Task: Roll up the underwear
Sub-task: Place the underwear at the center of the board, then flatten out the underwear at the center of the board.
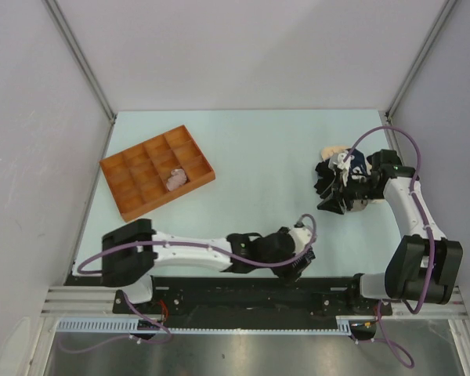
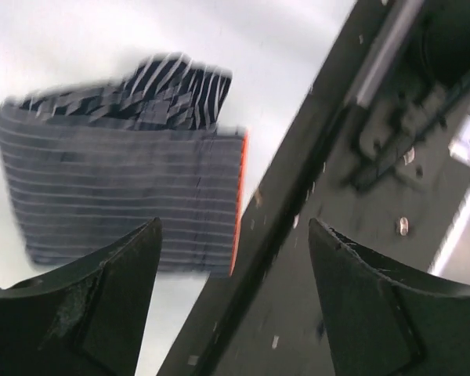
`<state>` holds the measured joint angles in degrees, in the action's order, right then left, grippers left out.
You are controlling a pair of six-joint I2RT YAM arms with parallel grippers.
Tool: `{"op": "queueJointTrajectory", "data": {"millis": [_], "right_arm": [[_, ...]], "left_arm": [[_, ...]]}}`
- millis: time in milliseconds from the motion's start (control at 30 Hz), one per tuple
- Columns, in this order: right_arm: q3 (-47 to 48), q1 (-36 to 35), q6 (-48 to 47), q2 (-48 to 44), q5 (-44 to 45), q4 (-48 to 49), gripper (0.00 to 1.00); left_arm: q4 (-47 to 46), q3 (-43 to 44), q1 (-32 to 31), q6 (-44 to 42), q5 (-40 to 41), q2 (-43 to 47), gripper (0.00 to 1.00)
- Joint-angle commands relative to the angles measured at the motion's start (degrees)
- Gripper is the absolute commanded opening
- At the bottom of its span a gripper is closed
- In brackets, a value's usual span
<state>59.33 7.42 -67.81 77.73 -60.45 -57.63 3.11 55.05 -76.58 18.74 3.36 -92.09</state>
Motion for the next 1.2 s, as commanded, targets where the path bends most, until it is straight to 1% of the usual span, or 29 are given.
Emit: {"op": "queueJointTrajectory", "data": {"millis": [0,100,200,367,433,533,633,733,767,833,867,900,967,1033,1067,1100,1133,1167], "right_arm": [[0.52,0.49,-1.62,-2.24,-3.63,-1.26,0.48],[0.52,0.67,-1.8,-2.41,-3.71,-1.61,0.48],[0.52,0.84,-1.8,-2.24,-3.63,-1.7,0.48],[0.52,0.84,-2.68,-1.62,-3.98,-2.67,0.48],[0.52,0.84,-2.77,-1.36,-4.07,-2.93,0.48],[0.52,0.58,-3.38,-0.83,-3.98,-3.37,0.48],[0.52,0.14,-4.17,-0.48,-3.63,-4.07,0.48],[0.52,-1.0,-6.45,-0.22,-2.93,-5.74,0.48],[0.52,-1.44,-8.46,-0.04,-2.92,-6.44,0.48],[0.52,-2.75,-11.8,0.4,-2.84,-9.6,0.48],[0.44,-3.2,-13.3,0.49,-2.84,-10.65,0.48],[0.43,-3.72,-15.92,0.31,-2.75,-12.41,0.48],[0.52,-4.61,-17.87,0.05,-2.4,-13.82,0.49],[0.43,-5.74,-19.72,-0.74,-1.17,-14.79,0.49],[0.52,-6.19,-20.25,-1.18,-0.64,-14.97,0.49],[0.44,-6.8,-20.52,-1.62,-0.29,-15.15,0.5],[0.43,-7.24,-20.95,-2.49,0.06,-15.23,0.5],[0.35,-9.94,-21.05,-2.85,-0.02,-15.15,0.53]], "left_arm": [[7.16,11.64,-3.66,2.18,13.95,-7.11,0.79],[10.59,14.55,-4.72,2.09,16.06,-9.93,0.78],[12.88,15.61,-5.51,2.79,17.47,-11.44,0.75],[17.26,16.58,-6.92,5.24,22.64,-13.64,0.65],[17.71,16.06,-7.36,5.78,23.8,-12.77,0.63],[17.19,13.78,-7.62,6.57,23.28,-11.36,0.63],[16.31,11.58,-7.62,7.27,22.22,-10.65,0.58],[14.74,9.91,-7.62,7.45,21.87,-9.95,0.48],[14.29,9.47,-7.62,7.28,21.78,-9.6,0.34],[13.33,9.12,-7.54,6.84,21.61,-9.16,0.1],[13.06,8.5,-7.45,6.83,21.69,-8.37,0.0],[12.71,7.89,-7.27,6.92,21.78,-7.67,0.0],[10.87,5.35,-6.13,7.45,21.43,-5.48,0.0],[7.88,2.97,-3.77,7.97,18.45,-0.3,0.0],[6.48,0.09,-2.63,7.98,17.05,1.98,0.0],[3.33,-1.33,-1.48,7.98,15.12,5.92,0.0],[1.91,-2.56,0.79,7.89,11.62,7.96,0.0],[0.68,-4.66,1.94,7.8,9.67,9.55,0.0]]}}
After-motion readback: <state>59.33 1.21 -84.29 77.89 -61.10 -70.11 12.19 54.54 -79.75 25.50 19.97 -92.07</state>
